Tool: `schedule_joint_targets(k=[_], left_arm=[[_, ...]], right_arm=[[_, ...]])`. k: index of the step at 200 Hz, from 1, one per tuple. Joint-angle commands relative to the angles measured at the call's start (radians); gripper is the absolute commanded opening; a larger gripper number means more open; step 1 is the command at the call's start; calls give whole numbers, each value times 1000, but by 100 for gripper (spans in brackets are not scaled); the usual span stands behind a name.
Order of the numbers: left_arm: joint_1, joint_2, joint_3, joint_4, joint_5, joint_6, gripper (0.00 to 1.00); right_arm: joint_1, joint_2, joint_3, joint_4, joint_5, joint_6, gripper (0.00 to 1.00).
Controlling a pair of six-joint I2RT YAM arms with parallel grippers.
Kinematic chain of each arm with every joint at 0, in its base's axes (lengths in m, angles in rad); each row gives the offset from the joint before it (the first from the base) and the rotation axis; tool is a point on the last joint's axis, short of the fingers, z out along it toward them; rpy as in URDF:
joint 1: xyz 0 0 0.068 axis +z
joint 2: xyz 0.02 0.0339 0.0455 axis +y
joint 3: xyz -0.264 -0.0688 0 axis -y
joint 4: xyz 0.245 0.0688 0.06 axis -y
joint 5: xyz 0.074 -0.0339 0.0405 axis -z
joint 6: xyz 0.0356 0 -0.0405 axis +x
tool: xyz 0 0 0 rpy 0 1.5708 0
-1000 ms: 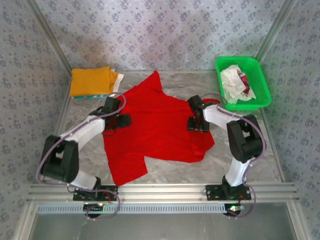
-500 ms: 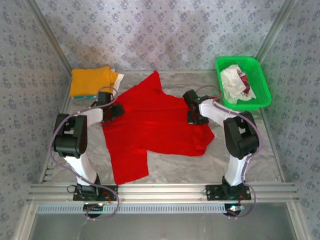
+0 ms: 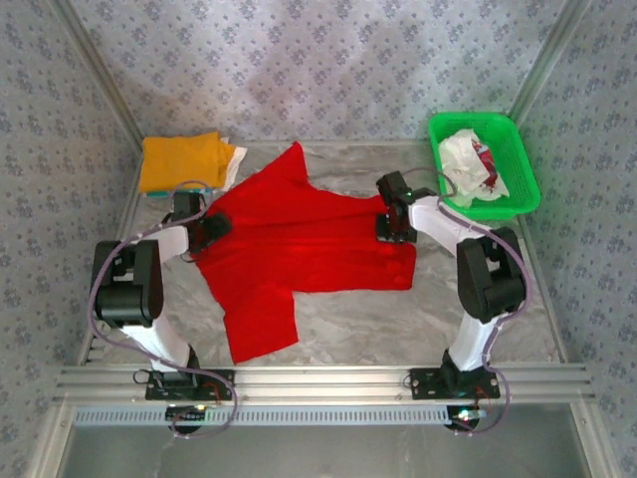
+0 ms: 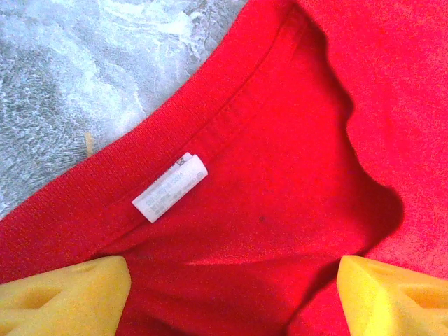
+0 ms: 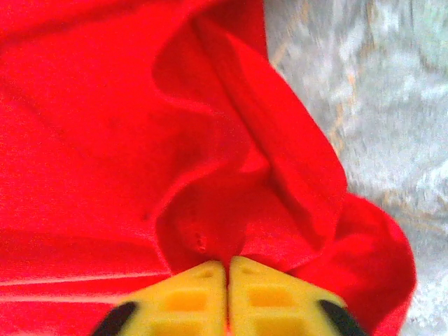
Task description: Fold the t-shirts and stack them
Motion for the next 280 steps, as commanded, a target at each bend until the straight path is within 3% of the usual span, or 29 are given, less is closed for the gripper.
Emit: schedule_joint_targets(k=[1,55,78,124,203,223,238,260,280], left_arm=[[11,17,-4,-63,-13,27,79],[1,43,15,-65,-7,45,80],[-7,35,4,-59,4,53,81],[-11,57,7,-38,57,74,81],[-11,72,18,-36,76,81,82],[-10,76,21,-40,81,82,83],[-8,75,23,-40,84,82,83],[-6,75,20,-37,89,82,83],[-3,76,20,-33,93,81,83]], right_arm=[[-64,-47,-79,-6,-10,26,15],[-144,-65,-78,-10,10,-17,7],[-94,-130,-94,58,-53,-87,26],[107,-271,-227,225,-26,-165,48],[250,-49,-111,15,148,-287,56],[255,1,-78,-31,188,-289,51],[255,28,-58,-71,231,-276,38],[247,13,-66,-99,283,-237,11],[221,-36,-92,-114,314,-174,0]])
